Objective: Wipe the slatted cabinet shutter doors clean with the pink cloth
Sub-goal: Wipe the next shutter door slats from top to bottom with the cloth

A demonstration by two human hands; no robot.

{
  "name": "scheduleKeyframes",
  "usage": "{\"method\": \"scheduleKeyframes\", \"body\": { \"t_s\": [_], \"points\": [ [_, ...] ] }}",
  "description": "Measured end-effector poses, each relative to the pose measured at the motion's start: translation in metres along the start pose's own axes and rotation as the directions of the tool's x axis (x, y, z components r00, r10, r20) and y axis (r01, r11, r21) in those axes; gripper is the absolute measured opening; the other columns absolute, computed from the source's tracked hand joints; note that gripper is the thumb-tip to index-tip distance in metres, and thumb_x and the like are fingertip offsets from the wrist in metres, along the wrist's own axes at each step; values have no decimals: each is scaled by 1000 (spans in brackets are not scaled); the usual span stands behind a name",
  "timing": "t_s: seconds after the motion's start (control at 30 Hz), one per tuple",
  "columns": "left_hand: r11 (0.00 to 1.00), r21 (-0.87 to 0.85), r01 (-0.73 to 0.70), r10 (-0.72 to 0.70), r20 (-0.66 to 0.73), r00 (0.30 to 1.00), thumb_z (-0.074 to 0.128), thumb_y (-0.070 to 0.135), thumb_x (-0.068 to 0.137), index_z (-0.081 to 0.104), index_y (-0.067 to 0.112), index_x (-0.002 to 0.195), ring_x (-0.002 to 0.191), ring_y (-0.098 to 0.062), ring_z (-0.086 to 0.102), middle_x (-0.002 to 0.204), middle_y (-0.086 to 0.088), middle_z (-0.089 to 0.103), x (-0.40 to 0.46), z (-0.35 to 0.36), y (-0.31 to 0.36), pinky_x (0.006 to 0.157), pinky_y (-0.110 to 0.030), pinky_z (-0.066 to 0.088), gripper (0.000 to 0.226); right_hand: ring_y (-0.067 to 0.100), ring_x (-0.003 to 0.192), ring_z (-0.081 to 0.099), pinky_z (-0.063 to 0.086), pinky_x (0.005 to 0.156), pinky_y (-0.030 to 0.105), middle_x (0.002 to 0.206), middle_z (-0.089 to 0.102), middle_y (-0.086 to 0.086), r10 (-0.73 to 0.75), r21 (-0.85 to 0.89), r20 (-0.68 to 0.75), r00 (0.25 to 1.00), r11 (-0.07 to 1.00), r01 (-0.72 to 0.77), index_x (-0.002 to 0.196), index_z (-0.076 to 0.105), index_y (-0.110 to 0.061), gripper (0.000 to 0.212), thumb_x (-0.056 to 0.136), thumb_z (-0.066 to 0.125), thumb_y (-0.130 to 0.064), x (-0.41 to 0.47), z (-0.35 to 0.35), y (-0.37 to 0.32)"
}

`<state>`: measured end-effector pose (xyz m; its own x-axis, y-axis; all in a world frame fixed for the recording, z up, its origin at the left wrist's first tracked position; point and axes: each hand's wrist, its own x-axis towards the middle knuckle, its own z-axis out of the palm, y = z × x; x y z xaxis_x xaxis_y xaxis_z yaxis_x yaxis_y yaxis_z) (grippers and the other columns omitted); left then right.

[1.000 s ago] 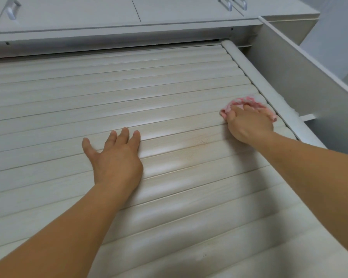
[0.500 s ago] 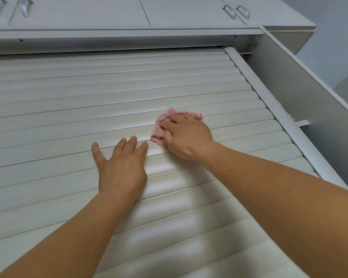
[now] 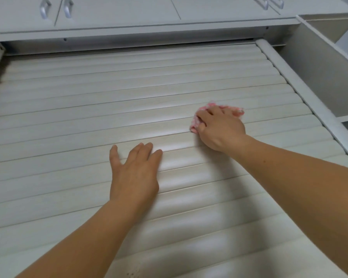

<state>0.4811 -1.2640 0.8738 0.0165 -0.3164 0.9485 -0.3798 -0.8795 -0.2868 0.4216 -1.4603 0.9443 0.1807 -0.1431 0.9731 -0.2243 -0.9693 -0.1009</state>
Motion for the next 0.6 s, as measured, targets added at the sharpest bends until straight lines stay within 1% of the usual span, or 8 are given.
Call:
{"method": "scheduleKeyframes", "body": {
  "t_s": [0.13, 0.23, 0.3, 0.37, 0.43, 0.5, 0.57, 0.6],
  "points": [
    [1000, -18, 9, -9, -3, 1000, 34, 4, 87, 26, 32, 142, 142, -13, 8, 153, 5, 15, -4, 3, -2, 108, -53, -10, 62, 34, 138, 21, 28, 107, 52, 155, 21, 2, -127, -15, -1, 992, 992, 127, 141, 35, -27, 46, 97, 29, -40, -4, 6, -40],
    [999, -31, 19, -20, -37, 999, 27, 6, 86, 31, 31, 139, 141, -14, 12, 152, 4, 20, -5, 6, 0, 105, -52, -10, 59, 33, 139, 20, 27, 108, 50, 155, 21, 1, -247, -15, 4, 969, 969, 247, 143, 32, -30, 48, 97, 33, -44, -8, 8, -61],
    [998, -46, 37, -39, -58, 998, 28, 6, 85, 35, 30, 137, 140, -15, 15, 151, 3, 23, -4, 7, 3, 104, -53, -10, 57, 31, 137, 21, 28, 107, 47, 152, 26, 1, -313, -6, 8, 950, 950, 313, 142, 34, -32, 47, 96, 36, -46, -12, 11, -67],
    [996, -63, 57, -61, -73, 995, 35, 5, 86, 37, 28, 136, 139, -16, 17, 151, 2, 24, -4, 8, 7, 105, -54, -9, 55, 28, 134, 24, 31, 105, 43, 147, 32, 0, -375, -1, -16, 927, 927, 375, 138, 39, -33, 44, 96, 38, -44, -18, 14, -63],
    [996, -55, 73, -78, -89, 993, 36, 4, 84, 40, 26, 135, 138, -17, 20, 150, 0, 26, -5, 9, 11, 105, -55, -9, 55, 27, 131, 28, 34, 102, 40, 145, 37, -2, -426, -21, -39, 904, 905, 425, 136, 43, -33, 42, 96, 35, -43, -24, 16, -53],
    [996, -43, 77, -81, -118, 990, 34, 2, 79, 50, 21, 126, 133, -22, 32, 143, -5, 39, -4, 12, 13, 104, -56, -4, 53, 27, 129, 32, 34, 100, 38, 143, 39, -2, -447, -61, -56, 893, 894, 444, 136, 45, -32, 47, 94, 27, -46, -29, 16, -42],
    [996, -56, 68, -75, -138, 988, 34, 3, 72, 59, 18, 115, 124, -26, 46, 130, -8, 52, -3, 16, 16, 101, -56, 1, 52, 27, 131, 32, 31, 101, 37, 146, 36, -4, -423, -80, -47, 905, 905, 418, 139, 42, -33, 46, 96, 27, -44, -32, 16, -31],
    [997, -55, 56, -63, -145, 987, 35, 3, 70, 61, 18, 112, 121, -26, 49, 126, -8, 56, -2, 18, 18, 101, -55, 2, 52, 26, 132, 31, 30, 101, 37, 149, 34, -5, -406, -78, -46, 913, 912, 402, 140, 40, -34, 45, 97, 28, -41, -32, 16, -26]
  ]
}}
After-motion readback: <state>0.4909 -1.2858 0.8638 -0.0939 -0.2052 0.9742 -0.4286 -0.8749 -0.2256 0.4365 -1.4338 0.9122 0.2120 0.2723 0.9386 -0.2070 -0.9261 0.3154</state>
